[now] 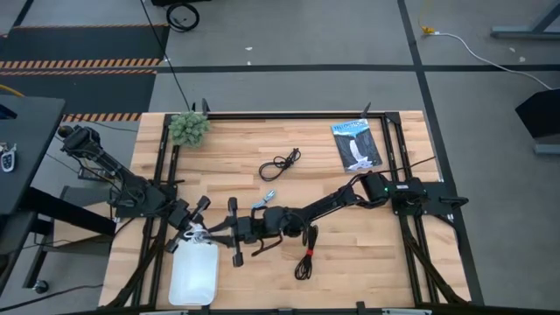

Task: Pick and place USB-C Cables
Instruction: Put the white charger cable into the white bin

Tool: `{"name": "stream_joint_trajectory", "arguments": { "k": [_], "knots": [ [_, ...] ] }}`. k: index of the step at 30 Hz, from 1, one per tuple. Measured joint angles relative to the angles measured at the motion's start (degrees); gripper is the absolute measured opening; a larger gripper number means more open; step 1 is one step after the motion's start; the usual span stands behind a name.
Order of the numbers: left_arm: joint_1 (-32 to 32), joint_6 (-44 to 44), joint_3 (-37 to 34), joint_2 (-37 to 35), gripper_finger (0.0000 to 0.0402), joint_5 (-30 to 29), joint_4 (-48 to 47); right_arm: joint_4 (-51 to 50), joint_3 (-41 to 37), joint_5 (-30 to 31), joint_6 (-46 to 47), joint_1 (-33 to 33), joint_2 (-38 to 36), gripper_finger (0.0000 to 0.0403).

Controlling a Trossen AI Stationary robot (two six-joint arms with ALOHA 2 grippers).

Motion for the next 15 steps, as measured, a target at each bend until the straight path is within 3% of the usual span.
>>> {"name": "stream_joint_trajectory", "arguments": {
  "k": [8,15],
  "knots": [
    [0.0,-1.7,2.7,-0.5,0.0051,1.6,-2.2,-15.1,0.1,-0.2,0.4,0.0,-5.7,0.0122],
    [0.0,-8.0,8.4,-0.5,0.0051,2.6,-18.7,-34.3,0.0,0.3,-1.0,0.5,-12.8,0.0131]
  ]
}}
